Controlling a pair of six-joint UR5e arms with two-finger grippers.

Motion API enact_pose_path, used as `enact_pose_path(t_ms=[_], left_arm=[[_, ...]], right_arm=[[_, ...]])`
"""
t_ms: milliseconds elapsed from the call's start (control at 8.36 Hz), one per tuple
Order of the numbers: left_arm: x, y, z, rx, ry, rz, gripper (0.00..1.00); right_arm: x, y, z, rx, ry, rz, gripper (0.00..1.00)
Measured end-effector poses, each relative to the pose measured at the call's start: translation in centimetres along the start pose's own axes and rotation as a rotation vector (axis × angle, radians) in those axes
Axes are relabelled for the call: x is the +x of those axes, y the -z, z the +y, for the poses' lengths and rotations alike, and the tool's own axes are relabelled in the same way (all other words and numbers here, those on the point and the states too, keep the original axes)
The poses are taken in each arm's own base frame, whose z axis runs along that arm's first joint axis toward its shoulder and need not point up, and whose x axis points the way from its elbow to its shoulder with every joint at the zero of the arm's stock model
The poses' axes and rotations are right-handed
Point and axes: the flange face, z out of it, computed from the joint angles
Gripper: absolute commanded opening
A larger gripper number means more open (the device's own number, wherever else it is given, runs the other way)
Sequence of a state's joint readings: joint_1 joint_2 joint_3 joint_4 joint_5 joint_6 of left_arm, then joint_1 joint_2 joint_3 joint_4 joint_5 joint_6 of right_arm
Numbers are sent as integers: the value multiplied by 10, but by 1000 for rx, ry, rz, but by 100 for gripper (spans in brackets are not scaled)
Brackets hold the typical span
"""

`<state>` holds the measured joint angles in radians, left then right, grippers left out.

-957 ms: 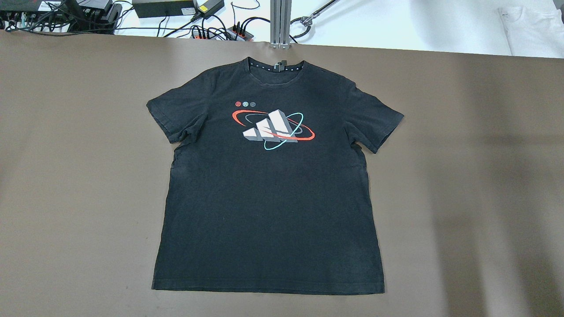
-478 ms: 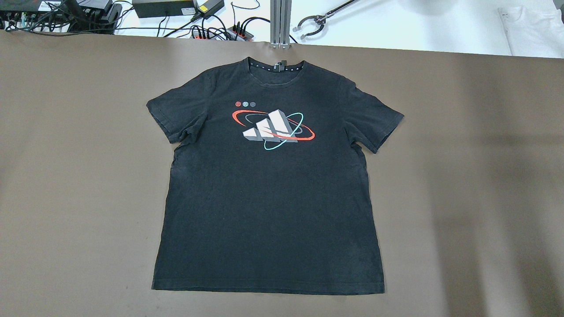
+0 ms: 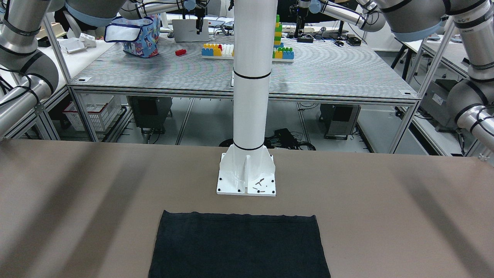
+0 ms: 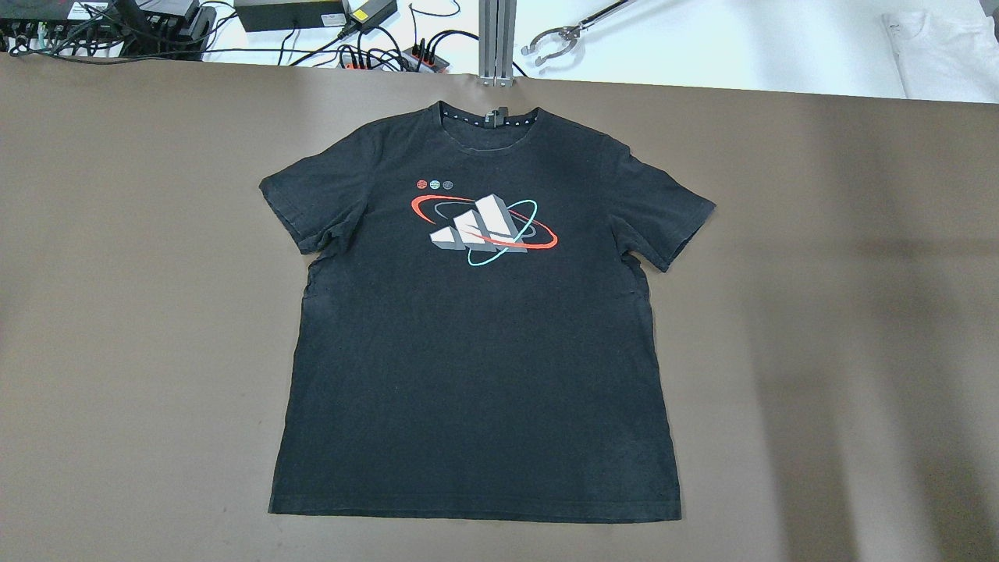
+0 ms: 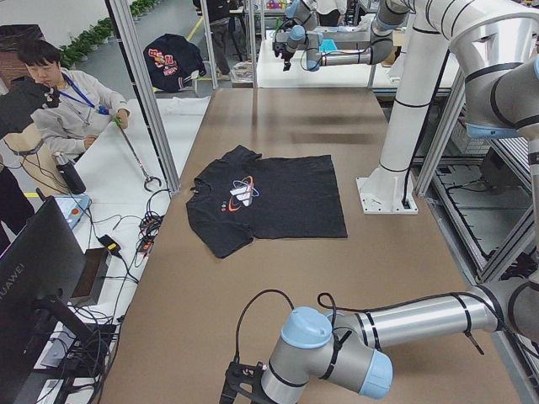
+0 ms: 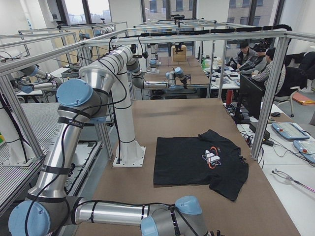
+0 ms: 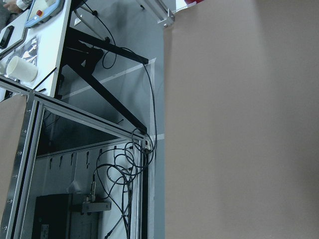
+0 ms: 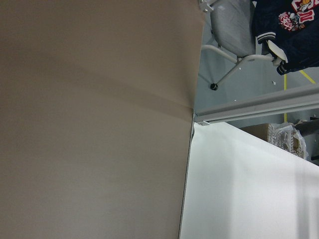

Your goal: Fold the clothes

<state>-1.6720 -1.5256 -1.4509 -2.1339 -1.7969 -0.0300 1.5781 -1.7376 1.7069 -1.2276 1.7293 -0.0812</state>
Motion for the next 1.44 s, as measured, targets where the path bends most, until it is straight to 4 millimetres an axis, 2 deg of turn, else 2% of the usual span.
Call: enact_pose_path(t_ms=[239, 359, 718, 1076, 1315, 1435], left_arm=[[6, 6, -11, 28, -8, 35, 100], [11, 12, -23, 50, -16, 68, 100], [24, 25, -41, 102, -43, 154, 100], [35, 32, -53, 159, -120, 191, 100], [65, 35, -80, 182, -180, 223, 100], [86, 35, -96, 188, -208, 241, 100]], right_arm=[[-3, 10, -15, 84, 13, -13, 94], [-3, 13, -20, 114, 17, -15, 94], [-6, 15, -22, 138, 28, -29, 94], [-20, 20, -25, 191, 43, -164, 94], [-27, 27, -37, 219, 57, -200, 94], [-34, 30, -53, 231, 68, -210, 94]])
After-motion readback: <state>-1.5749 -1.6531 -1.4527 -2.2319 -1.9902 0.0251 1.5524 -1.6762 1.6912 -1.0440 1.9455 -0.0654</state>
